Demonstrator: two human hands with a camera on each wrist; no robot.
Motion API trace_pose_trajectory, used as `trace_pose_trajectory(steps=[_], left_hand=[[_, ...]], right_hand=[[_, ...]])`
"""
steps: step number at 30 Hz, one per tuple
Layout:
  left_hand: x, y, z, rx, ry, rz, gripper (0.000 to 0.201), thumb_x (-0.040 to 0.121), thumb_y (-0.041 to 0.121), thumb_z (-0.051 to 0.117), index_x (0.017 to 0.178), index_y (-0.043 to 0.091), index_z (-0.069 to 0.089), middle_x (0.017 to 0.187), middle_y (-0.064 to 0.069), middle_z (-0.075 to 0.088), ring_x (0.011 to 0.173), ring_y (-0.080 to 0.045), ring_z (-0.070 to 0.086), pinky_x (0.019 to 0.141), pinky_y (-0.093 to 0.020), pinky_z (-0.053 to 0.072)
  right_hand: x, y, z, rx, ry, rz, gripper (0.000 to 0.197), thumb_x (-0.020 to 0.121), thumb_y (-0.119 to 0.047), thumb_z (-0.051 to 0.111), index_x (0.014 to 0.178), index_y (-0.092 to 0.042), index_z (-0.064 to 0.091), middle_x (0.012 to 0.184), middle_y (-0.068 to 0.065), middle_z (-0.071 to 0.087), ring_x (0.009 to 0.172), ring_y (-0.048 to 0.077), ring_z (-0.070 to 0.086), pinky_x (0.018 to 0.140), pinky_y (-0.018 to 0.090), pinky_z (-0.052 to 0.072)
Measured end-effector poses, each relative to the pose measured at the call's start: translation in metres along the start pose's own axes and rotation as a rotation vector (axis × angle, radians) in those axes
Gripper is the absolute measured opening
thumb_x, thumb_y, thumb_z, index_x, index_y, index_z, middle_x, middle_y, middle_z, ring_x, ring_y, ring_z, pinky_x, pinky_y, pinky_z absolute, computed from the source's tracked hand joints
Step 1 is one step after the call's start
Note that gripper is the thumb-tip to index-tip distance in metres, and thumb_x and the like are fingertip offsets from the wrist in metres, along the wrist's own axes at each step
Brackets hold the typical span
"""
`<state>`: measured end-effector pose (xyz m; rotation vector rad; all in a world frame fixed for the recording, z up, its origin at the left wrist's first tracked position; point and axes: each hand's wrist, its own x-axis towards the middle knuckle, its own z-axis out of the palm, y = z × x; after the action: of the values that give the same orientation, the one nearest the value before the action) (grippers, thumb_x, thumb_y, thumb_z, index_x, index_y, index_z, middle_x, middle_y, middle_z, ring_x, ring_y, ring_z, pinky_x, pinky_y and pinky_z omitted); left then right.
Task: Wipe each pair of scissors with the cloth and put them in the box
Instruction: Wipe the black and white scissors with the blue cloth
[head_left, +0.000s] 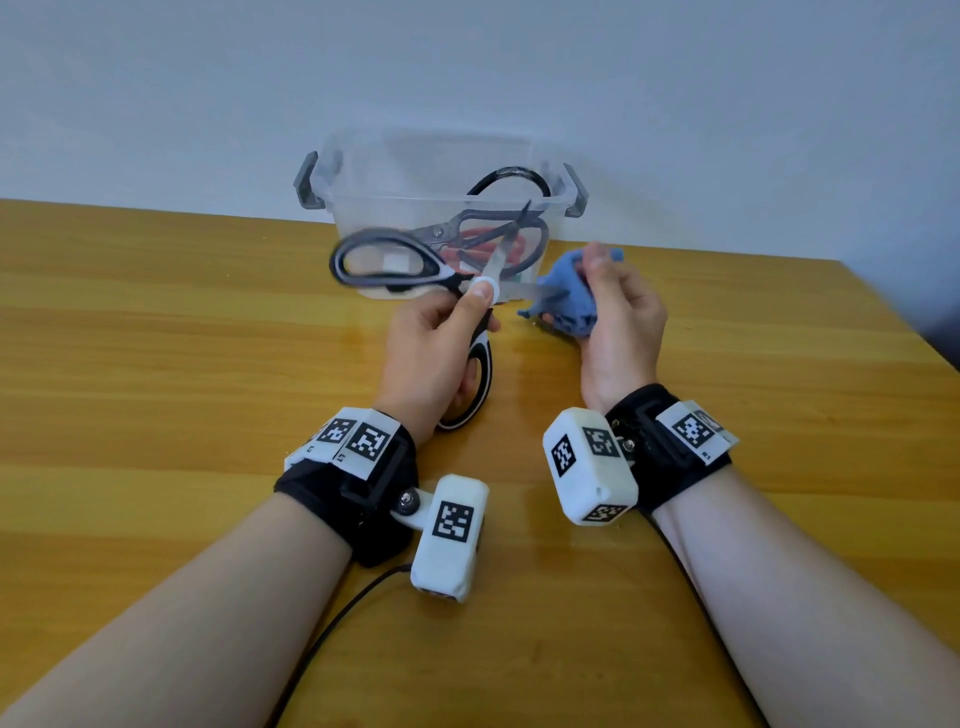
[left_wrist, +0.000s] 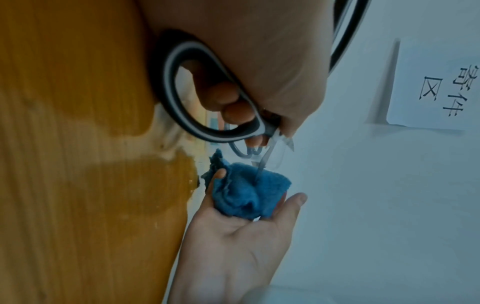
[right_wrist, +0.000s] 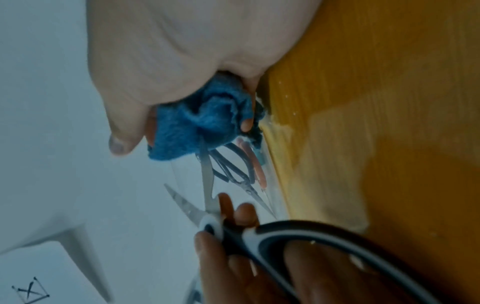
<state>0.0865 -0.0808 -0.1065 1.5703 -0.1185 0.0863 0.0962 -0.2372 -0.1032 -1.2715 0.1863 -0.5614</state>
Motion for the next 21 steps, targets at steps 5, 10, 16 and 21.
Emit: trace_pose_trajectory(steps=[5, 10, 16, 21], left_hand=[[0.001, -0.001, -0.002, -0.051, 0.088, 0.089, 0.040, 0.103, 0.033, 0.061, 0.074, 0.007, 0.053, 0.056, -0.008, 0.038, 0.037, -0.022, 0.040, 0.037, -0.019, 0.028], [0.000, 0.002, -0.002, -0.038, 0.081, 0.100, 0.021, 0.100, 0.030, 0.066, 0.083, 0.018, 0.065, 0.054, -0.003, 0.042, 0.040, -0.025, 0.047, 0.036, -0.020, 0.030], [0.003, -0.001, -0.002, -0.034, 0.064, 0.054, 0.016, 0.100, 0.029, 0.066, 0.089, 0.017, 0.067, 0.054, 0.002, 0.047, 0.037, -0.021, 0.047, 0.035, -0.021, 0.030], [0.003, -0.003, -0.001, 0.036, -0.027, 0.031, 0.017, 0.100, 0.028, 0.065, 0.086, 0.018, 0.066, 0.050, -0.005, 0.047, 0.034, -0.017, 0.046, 0.034, -0.021, 0.032]], right_hand=[[-0.003, 0.004, -0.003, -0.108, -0.132, -0.026, 0.042, 0.093, -0.017, 0.072, 0.055, -0.009, 0.058, 0.052, -0.008, 0.059, 0.063, 0.002, 0.063, 0.073, 0.014, 0.050], [-0.003, 0.008, -0.003, -0.191, -0.259, -0.054, 0.049, 0.092, -0.020, 0.074, 0.046, -0.020, 0.059, 0.050, -0.007, 0.058, 0.063, 0.013, 0.060, 0.080, 0.019, 0.051], [0.004, 0.005, -0.008, -0.170, -0.181, -0.014, 0.052, 0.092, -0.026, 0.073, 0.042, -0.024, 0.059, 0.051, -0.009, 0.054, 0.059, 0.011, 0.054, 0.073, 0.031, 0.049], [0.005, 0.001, -0.008, 0.013, -0.157, 0.031, 0.016, 0.075, -0.043, 0.079, 0.073, -0.029, 0.073, 0.087, 0.001, 0.068, 0.086, 0.025, 0.066, 0.068, 0.041, 0.057]])
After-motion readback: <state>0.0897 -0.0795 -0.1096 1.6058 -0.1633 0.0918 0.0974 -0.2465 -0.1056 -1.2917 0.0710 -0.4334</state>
